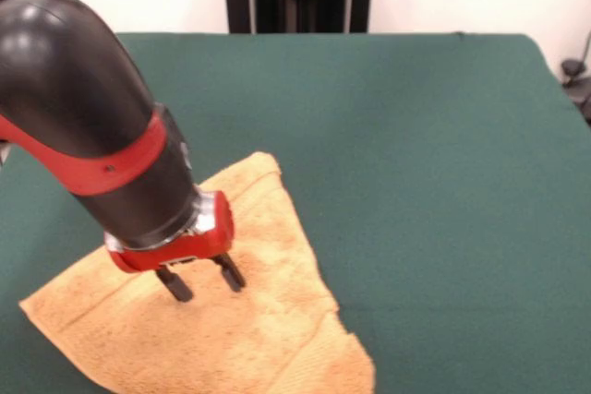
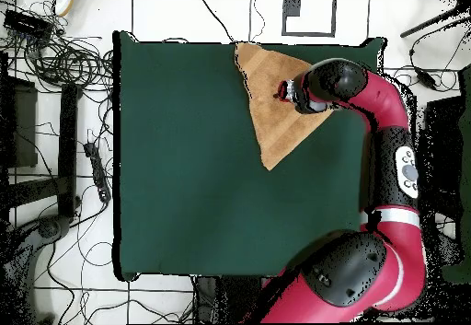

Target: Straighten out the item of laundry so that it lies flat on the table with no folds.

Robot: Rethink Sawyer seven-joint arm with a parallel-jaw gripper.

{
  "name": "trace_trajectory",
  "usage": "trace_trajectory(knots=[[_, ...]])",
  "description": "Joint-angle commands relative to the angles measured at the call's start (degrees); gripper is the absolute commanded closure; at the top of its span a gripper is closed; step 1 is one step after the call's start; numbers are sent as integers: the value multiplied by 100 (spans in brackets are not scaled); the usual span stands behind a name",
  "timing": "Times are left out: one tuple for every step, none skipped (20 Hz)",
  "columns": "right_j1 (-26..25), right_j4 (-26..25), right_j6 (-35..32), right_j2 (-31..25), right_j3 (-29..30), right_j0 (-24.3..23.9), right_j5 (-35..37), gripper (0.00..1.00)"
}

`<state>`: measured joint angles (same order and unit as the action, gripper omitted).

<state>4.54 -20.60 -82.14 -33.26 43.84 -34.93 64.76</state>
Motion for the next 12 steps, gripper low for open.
trace_trajectory(knots=[[149, -433, 1411, 99, 1859, -241, -892, 0], [249, -425, 1270, 111, 2015, -250, -951, 0], [335, -417, 1106, 123, 2162, -259, -1022, 0], [418, -417, 914, 140, 2314, -251, -1133, 0], [505, -428, 713, 159, 2488, -244, -1277, 0], [580, -430, 513, 175, 2639, -225, -1403, 0], [650, -426, 314, 200, 2755, -186, -1496, 0], [722, -416, 127, 225, 2862, -145, -1579, 0], [807, -402, -46, 257, 2968, -101, -1648, 0], [889, -366, -225, 287, 3071, -57, -1689, 0], [988, -345, -393, 332, 3183, -6, -1765, 0], [1080, -317, -554, 385, 3274, 51, -1809, 0]])
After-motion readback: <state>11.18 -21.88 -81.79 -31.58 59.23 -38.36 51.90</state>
